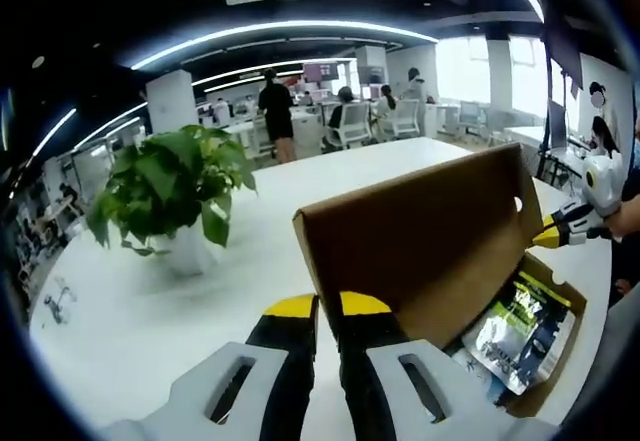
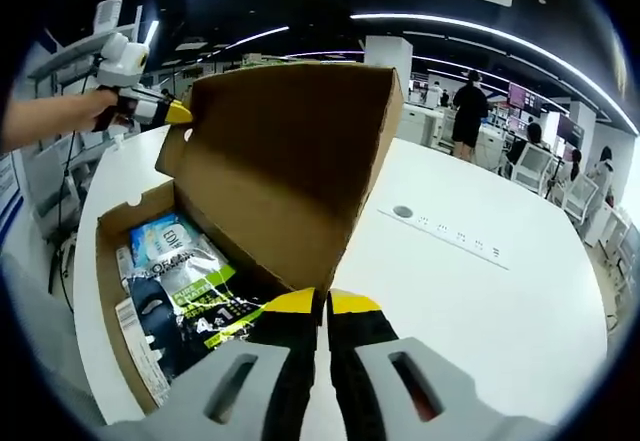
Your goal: Operate the shoe box by opening the lid, removing the specified soft item, and placing it in the target area until the item is outside and the box remains undamaged.
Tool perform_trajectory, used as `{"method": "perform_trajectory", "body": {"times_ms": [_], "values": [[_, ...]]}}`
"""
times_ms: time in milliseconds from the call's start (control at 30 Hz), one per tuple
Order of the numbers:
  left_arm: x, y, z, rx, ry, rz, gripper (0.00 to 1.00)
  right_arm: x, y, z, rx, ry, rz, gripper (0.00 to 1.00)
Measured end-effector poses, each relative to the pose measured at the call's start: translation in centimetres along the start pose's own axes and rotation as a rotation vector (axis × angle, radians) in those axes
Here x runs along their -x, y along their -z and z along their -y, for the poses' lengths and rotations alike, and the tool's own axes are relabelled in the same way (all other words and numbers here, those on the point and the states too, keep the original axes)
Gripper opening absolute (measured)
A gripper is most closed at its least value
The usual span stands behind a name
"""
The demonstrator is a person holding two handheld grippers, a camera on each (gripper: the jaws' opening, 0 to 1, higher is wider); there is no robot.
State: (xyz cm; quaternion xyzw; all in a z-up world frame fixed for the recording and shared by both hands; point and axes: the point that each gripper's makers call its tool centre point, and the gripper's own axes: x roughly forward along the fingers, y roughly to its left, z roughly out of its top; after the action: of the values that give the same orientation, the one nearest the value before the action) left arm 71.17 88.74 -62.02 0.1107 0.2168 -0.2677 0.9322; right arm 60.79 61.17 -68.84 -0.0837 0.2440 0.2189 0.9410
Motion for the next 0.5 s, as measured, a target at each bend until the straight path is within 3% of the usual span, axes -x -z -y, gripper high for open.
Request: {"method": "perform_trajectory", "body": {"times_ms": [267, 500], "values": [[-0.6, 2.5, 0.3, -0.022, 0.015, -0.082, 0.05, -0.1, -0.1, 0.2, -0.058, 0.007, -0.014, 0.01], [0.1, 5.1, 0.9, 0.043, 0.027, -0.113, 0.03, -0.3, -0.1, 0.3, -0.075, 0.010, -0.029, 0.01]]}}
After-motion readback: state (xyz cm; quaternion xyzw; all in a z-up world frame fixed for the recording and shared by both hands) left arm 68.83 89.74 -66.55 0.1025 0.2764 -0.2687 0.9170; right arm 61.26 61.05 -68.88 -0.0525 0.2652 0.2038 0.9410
